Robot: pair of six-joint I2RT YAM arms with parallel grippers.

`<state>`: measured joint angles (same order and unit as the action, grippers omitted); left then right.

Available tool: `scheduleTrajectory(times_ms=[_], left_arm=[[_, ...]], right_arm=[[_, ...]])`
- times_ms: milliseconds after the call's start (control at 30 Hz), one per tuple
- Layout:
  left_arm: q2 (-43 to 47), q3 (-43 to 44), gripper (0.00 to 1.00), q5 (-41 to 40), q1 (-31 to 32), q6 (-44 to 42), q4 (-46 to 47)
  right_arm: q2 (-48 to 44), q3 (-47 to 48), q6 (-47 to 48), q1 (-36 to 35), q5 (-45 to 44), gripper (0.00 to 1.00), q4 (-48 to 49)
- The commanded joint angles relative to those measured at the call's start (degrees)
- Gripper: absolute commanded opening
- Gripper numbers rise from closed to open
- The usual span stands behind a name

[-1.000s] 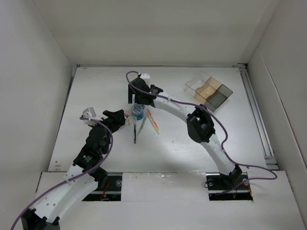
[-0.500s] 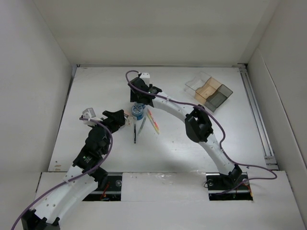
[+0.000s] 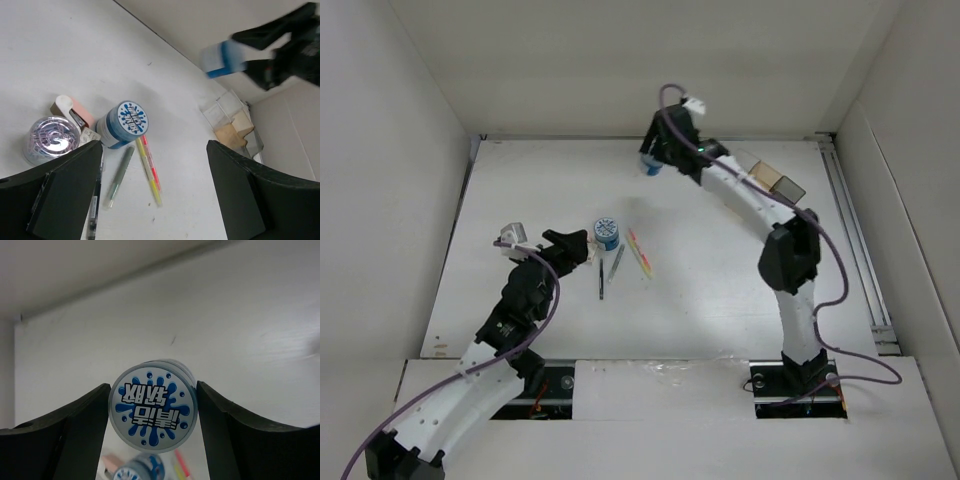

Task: Sort the stationery into containers
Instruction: Pick up the stationery from the center of the board, then place the stationery in the storage box.

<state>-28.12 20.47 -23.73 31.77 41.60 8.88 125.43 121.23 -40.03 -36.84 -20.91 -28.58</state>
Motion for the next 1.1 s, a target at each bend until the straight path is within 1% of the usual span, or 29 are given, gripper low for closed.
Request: scheduleTrajectory(times_ms=[0,67,100,200,267,433,600,767,833,1067], left_arm=[[-1.49,-0.52,0.84,3.68,-0.13,-0.74,4.03],[-2.02,0.01,0.86,5.17,-0.13,-1.26,4.64],[-2.64,0.01,0.86,5.18,-0.13,-1.26,5.17],[-3.78,0.01,0.86,6.59,-0.13,-1.26,5.79],[-3.79,0.01,0.86,6.59,-0.13,-1.26,5.79],[-3.79,0.01,0.86,7.11,-0.13,-1.26,6.85],[-4.31,-0.52,0.86,7.11,-0.13,-1.79,7.9],[-6.07,-0.52,0.86,7.11,-0.13,-1.79,7.9],[-6.07,-0.52,0.86,7.11,-0.13,-1.79,7.9],[-5.54,-0.52,0.86,7.11,-0.13,-1.79,7.9]], right_arm=[[-9.48,-4.57,-0.31,10.63,-4.14,0.53,4.94],[-10.2,-6.44,-0.31,15.02,-3.62,0.52,4.94],[-10.98,-7.75,-0.83,18.78,-3.62,0.52,4.94],[-10.38,-7.76,-0.84,24.51,-2.3,0.52,4.94],[-8.45,-6.19,-0.32,26.55,-2.3,0.52,4.06],[-4.23,-2.32,0.21,31.29,2.09,0.52,2.74],[-3.17,-2.31,0.22,32.01,6.31,0.51,4.22],[-2.64,-3.54,1.35,31.48,6.32,0.51,5.64],[-0.72,-3.02,1.36,31.48,6.32,0.51,5.03],[1.66,-2.23,2.41,31.48,4.38,0.51,4.5]])
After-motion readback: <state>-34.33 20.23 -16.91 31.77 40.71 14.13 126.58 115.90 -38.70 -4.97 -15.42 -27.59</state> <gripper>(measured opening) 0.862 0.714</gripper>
